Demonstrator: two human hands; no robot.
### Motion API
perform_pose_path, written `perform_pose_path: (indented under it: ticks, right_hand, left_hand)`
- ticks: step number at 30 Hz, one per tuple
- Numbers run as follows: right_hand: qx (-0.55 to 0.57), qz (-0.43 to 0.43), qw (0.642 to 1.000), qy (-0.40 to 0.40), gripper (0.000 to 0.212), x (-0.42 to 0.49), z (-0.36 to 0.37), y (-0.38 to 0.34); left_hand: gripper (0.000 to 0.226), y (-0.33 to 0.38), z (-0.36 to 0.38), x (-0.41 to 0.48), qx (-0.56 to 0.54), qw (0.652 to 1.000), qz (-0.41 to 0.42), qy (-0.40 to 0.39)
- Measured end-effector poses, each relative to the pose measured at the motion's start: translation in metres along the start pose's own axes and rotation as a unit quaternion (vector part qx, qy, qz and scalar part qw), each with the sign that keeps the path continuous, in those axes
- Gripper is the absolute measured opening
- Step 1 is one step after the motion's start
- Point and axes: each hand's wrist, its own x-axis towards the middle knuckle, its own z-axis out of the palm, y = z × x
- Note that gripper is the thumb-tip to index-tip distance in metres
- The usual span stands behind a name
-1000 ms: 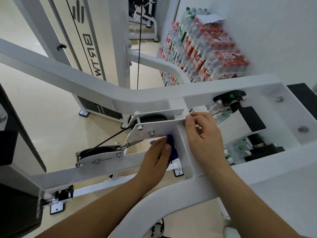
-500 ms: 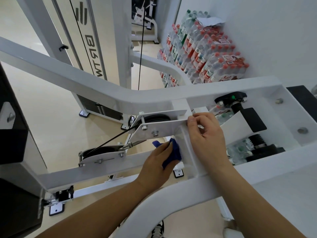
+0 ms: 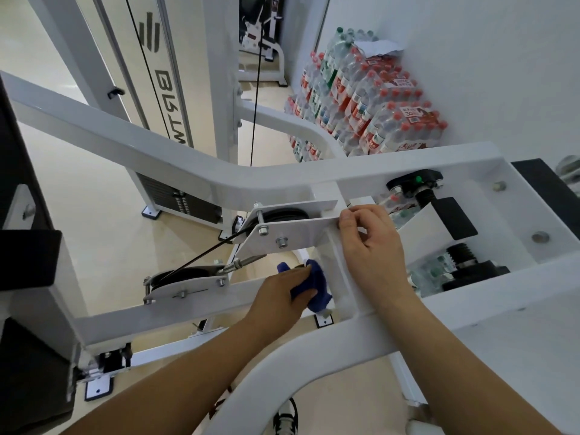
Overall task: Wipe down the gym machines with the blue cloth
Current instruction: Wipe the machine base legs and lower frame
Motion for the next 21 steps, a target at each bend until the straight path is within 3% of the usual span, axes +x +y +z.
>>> perform_pose_path:
  ticks: [4,8,11,17,21]
  right_hand:
    - [-0.016,-0.014,1.0,0.011,0.028,0.0,0.0,-0.001]
    - [-0.021,-0.004,1.0,-0.003,0.028,-0.002,-0.001,-0.004]
    - [-0.016,-0.004,1.0,-0.005,0.029,-0.002,-0.002,-0.003]
    - [-0.027,-0.029,0.999,0.024,0.018,-0.009,0.0,-0.011]
    - [0.055,-0.078,0.995,0.034,0.01,-0.034,-0.025,-0.036]
  left_hand:
    - [0.037,0.014,0.003,0.006,-0.093,0.992,-0.05,0.066]
    - [0.039,0.003,-0.009,-0.001,0.025,0.994,-0.067,-0.082]
    - [0.037,0.008,-0.03,-0.012,0.012,0.994,-0.052,-0.099]
    - [0.04,0.052,-0.078,-0.039,0.066,0.987,0.137,0.046]
    - [0.043,0.104,-0.099,-0.053,0.068,0.973,0.181,0.122]
